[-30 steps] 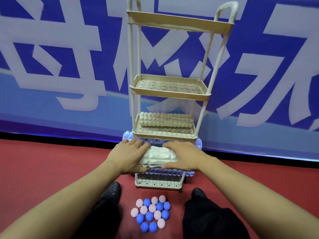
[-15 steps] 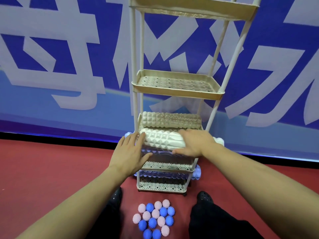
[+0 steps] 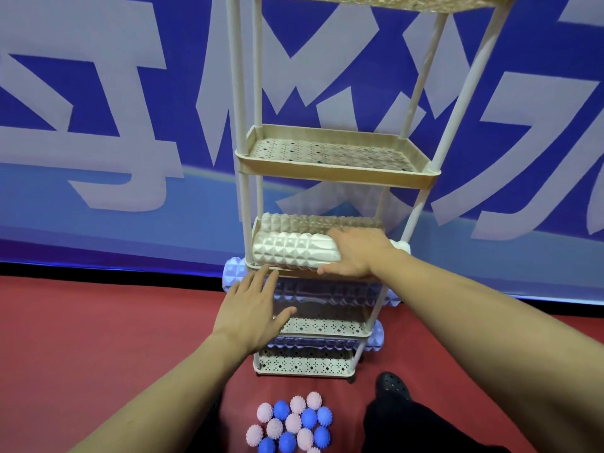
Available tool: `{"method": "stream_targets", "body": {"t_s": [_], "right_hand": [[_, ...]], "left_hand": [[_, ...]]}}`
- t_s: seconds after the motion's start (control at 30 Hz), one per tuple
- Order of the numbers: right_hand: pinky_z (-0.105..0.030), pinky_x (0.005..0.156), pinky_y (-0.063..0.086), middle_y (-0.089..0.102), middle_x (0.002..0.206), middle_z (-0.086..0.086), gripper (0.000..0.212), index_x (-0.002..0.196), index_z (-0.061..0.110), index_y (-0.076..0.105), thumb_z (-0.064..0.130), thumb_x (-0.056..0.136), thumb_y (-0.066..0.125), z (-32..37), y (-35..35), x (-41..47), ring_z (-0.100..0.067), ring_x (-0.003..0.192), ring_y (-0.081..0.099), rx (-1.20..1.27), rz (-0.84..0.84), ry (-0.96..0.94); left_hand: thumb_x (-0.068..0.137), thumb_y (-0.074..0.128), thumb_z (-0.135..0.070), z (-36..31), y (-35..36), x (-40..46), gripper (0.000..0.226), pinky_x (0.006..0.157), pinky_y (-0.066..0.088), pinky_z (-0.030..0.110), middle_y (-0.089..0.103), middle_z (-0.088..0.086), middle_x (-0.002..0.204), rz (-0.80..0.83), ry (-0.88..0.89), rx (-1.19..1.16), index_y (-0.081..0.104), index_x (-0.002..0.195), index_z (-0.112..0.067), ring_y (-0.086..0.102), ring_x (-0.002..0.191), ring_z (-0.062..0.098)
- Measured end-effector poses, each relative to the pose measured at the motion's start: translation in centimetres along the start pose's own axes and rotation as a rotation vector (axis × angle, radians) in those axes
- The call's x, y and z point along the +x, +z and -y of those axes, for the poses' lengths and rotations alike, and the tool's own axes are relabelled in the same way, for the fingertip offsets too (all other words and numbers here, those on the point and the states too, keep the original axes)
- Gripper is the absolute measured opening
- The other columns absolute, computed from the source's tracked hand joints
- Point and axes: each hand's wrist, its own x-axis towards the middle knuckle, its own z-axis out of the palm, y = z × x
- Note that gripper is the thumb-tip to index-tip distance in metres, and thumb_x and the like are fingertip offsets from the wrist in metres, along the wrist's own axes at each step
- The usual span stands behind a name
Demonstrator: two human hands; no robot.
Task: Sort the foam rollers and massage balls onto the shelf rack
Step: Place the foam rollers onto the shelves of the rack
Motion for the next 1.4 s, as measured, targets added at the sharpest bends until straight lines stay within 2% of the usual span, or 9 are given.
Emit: {"method": "stream_targets", "body": {"t_s": [0.13,0.33,0.57,0.73,0.9,1.0,1.07,1.27,1.4], "right_hand": [[-0.037,0.069,0.039,0.066,0.120,-0.004,0.084,0.123,0.025,0.050,0.089,0.070,0.051,-0.8,0.4,0.8,-0.031,0.104,0.065,0.005,-0.007,-0.040],[-0.038,0.069,0.037,0.069,0.118,-0.001,0.081,0.120,0.027,0.052,0.090,0.068,0.052,-1.5,0.1,1.7,-0.030,0.103,0.065,0.057,0.021,-0.064],[-0.039,0.071,0.041,0.069,0.112,-0.002,0.079,0.115,0.027,0.055,0.091,0.069,0.049,-1.4,0.0,1.5,-0.029,0.100,0.064,0.028,0.004,-0.082],[-0.040,0.073,0.039,0.066,0.121,-0.003,0.085,0.121,0.025,0.055,0.092,0.069,0.050,-1.0,-1.1,2.5,-0.030,0.108,0.062,-0.041,0.039,-0.066],[-0.038,0.067,0.042,0.067,0.112,0.000,0.069,0.100,0.029,0.045,0.088,0.068,0.056,-0.7,-1.4,4.1,-0.026,0.085,0.056,0.007,0.113,-0.046],[-0.043,0.085,0.049,0.065,0.124,-0.004,0.077,0.117,0.025,0.051,0.084,0.069,0.060,-0.9,-0.4,4.4,-0.031,0.105,0.062,0.075,0.140,-0.042],[-0.044,0.093,0.048,0.063,0.132,-0.007,0.081,0.130,0.023,0.050,0.079,0.072,0.062,-1.2,0.8,4.3,-0.032,0.115,0.061,0.132,0.158,-0.022],[-0.040,0.072,0.040,0.067,0.116,-0.009,0.060,0.120,0.020,0.053,0.070,0.087,0.057,-1.1,5.0,2.9,-0.034,0.103,0.064,0.107,0.014,0.041],[-0.041,0.072,0.034,0.064,0.112,-0.012,0.064,0.125,0.022,0.048,0.075,0.091,0.043,-1.0,5.3,1.7,-0.037,0.100,0.061,0.099,-0.013,0.055]], "left_hand": [[0.094,0.026,-0.075,-0.2,0.6,0.3,0.087,0.123,0.021,0.041,0.005,0.000,0.170,0.011,0.040,0.006,0.013,0.161,-0.021,0.013,0.155,0.021],[0.094,0.030,-0.074,-0.8,1.3,1.3,0.089,0.123,0.021,0.043,-0.002,-0.002,0.170,0.027,0.032,-0.051,0.010,0.161,-0.021,0.006,0.156,0.019],[0.093,0.034,-0.074,-0.7,1.3,1.7,0.089,0.123,0.022,0.035,0.012,-0.002,0.169,-0.023,0.041,-0.070,0.017,0.160,-0.018,0.018,0.153,0.017],[0.091,0.036,-0.076,-0.3,0.1,1.9,0.091,0.125,0.014,0.035,0.022,-0.002,0.167,-0.022,0.074,-0.049,0.021,0.159,-0.019,0.016,0.154,0.018],[0.089,0.041,-0.077,0.1,-0.4,2.0,0.094,0.125,0.015,0.037,0.023,-0.001,0.166,0.026,0.106,-0.080,0.020,0.160,-0.018,0.018,0.154,0.019],[0.088,0.041,-0.077,0.6,-0.4,1.9,0.096,0.125,0.018,0.038,0.021,-0.002,0.167,0.050,0.111,-0.092,0.017,0.160,-0.019,0.016,0.155,0.019],[0.088,0.041,-0.077,0.7,-0.3,1.9,0.097,0.125,0.018,0.038,0.019,-0.003,0.168,0.062,0.112,-0.090,0.015,0.161,-0.019,0.014,0.155,0.018],[0.088,0.041,-0.078,0.5,-0.1,2.0,0.097,0.124,0.020,0.038,0.017,-0.004,0.168,0.062,0.096,-0.090,0.014,0.161,-0.020,0.012,0.155,0.015],[0.089,0.040,-0.077,0.4,0.0,1.8,0.095,0.124,0.021,0.040,0.013,-0.006,0.169,0.066,0.090,-0.085,0.012,0.161,-0.021,0.009,0.156,0.013]]}}
